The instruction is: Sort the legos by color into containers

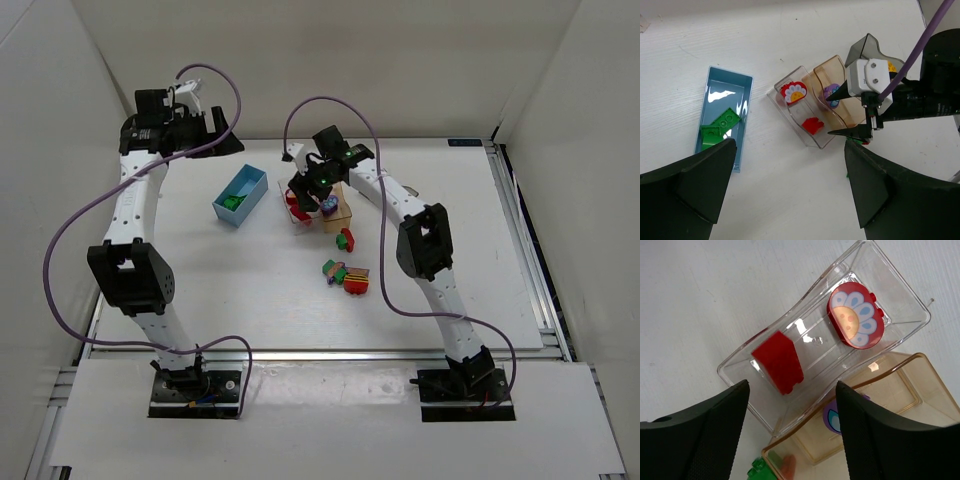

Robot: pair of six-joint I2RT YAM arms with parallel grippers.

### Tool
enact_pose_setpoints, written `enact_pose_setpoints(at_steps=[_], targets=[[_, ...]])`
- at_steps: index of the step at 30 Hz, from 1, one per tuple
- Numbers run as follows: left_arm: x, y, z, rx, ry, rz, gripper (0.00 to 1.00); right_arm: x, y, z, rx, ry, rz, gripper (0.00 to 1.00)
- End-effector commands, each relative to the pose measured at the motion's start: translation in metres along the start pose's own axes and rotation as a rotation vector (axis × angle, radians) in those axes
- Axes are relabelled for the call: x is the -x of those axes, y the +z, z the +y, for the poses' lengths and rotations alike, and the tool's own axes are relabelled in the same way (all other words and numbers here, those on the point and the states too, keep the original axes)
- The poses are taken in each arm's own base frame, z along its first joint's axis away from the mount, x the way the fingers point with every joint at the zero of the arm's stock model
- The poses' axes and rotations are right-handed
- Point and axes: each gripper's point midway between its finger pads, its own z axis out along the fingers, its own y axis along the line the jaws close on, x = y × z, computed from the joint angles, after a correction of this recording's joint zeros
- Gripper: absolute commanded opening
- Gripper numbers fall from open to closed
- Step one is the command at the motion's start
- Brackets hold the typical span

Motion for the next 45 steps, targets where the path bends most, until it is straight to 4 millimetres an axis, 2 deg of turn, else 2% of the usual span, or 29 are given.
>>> enact_pose_setpoints(at_steps=[1, 3, 4, 5, 7, 8, 9, 10, 11, 12, 13, 14, 15, 16, 17, 18, 19, 21, 22, 26, 31, 33, 39, 41, 45], targets=[[0.005, -0.008, -0.011, -0.027, 0.036, -0.022, 0.99, 0.033, -0.024, 0.012, 0.018, -0.040, -0.080, 0.72], [0.004, -0.008, -0.012, -0.031, 0.035, -0.024, 0.99, 0.046, -0.042, 0.017, 0.006, -0.043, -0.110, 0.71], [0.004, -0.007, -0.013, -0.036, 0.037, -0.027, 0.99, 0.064, -0.067, 0.022, -0.017, -0.053, -0.150, 0.70], [0.006, -0.009, -0.018, -0.042, 0.047, -0.037, 1.00, 0.058, -0.077, 0.022, -0.022, -0.028, -0.140, 0.69], [0.000, -0.006, -0.017, -0.023, 0.052, -0.029, 0.99, 0.058, -0.103, 0.026, -0.048, -0.004, -0.148, 0.70], [0.004, -0.008, -0.026, -0.026, 0.080, -0.051, 0.99, 0.050, -0.126, 0.037, -0.059, 0.015, -0.139, 0.70], [-0.004, -0.005, -0.027, -0.017, 0.081, -0.042, 1.00, 0.044, -0.140, 0.039, -0.073, 0.032, -0.134, 0.70], [0.001, -0.014, -0.027, 0.017, 0.094, -0.070, 0.99, 0.033, -0.150, 0.042, -0.095, 0.056, -0.112, 0.70], [0.005, -0.015, -0.024, 0.035, 0.101, -0.100, 0.99, 0.015, -0.165, 0.056, -0.099, 0.105, -0.090, 0.70], [-0.003, -0.013, -0.017, 0.063, 0.079, -0.095, 1.00, 0.001, -0.173, 0.059, -0.109, 0.139, -0.074, 0.69], [0.001, -0.021, -0.017, 0.095, 0.072, -0.124, 0.99, -0.009, -0.177, 0.064, -0.119, 0.163, -0.061, 0.69], [-0.004, -0.015, -0.029, 0.087, 0.082, -0.121, 0.99, -0.034, -0.181, 0.078, -0.116, 0.210, -0.027, 0.69], [-0.014, -0.012, -0.027, 0.100, 0.070, -0.107, 1.00, -0.044, -0.182, 0.084, -0.118, 0.226, -0.014, 0.68], [-0.013, -0.016, -0.029, 0.112, 0.076, -0.117, 0.99, -0.070, -0.172, 0.089, -0.130, 0.264, 0.029, 0.68], [-0.019, -0.016, -0.030, 0.113, 0.076, -0.106, 1.00, -0.075, -0.176, 0.091, -0.161, 0.298, 0.028, 0.67], [-0.023, -0.015, -0.035, 0.106, 0.082, -0.103, 0.99, -0.083, -0.171, 0.092, -0.179, 0.302, 0.034, 0.67], [-0.022, -0.020, -0.040, 0.099, 0.091, -0.112, 0.99, -0.108, -0.162, 0.097, -0.186, 0.321, 0.090, 0.67], [-0.031, -0.017, -0.051, 0.070, 0.111, -0.092, 0.99, -0.121, -0.156, 0.095, -0.206, 0.323, 0.097, 0.62], [-0.031, -0.021, -0.055, 0.070, 0.117, -0.099, 1.00, -0.135, -0.152, 0.094, -0.223, 0.343, 0.122, 0.60], [-0.045, -0.028, -0.065, 0.070, 0.121, -0.088, 0.99, -0.151, -0.139, 0.077, -0.295, 0.428, 0.136, 0.56], [-0.052, -0.039, -0.064, 0.092, 0.149, -0.086, 0.99, -0.152, -0.117, 0.058, -0.327, 0.474, 0.135, 0.59], [-0.054, -0.038, -0.059, 0.113, 0.158, -0.079, 0.99, -0.151, -0.110, 0.054, -0.316, 0.480, 0.137, 0.59], [-0.056, -0.031, -0.055, 0.115, 0.151, -0.063, 0.99, -0.131, -0.091, 0.040, -0.271, 0.466, 0.124, 0.61], [-0.056, -0.029, -0.054, 0.115, 0.155, -0.065, 1.00, -0.133, -0.082, 0.036, -0.270, 0.469, 0.135, 0.61], [-0.054, -0.027, -0.050, 0.131, 0.169, -0.064, 1.00, -0.125, -0.073, 0.026, -0.268, 0.460, 0.132, 0.60]])
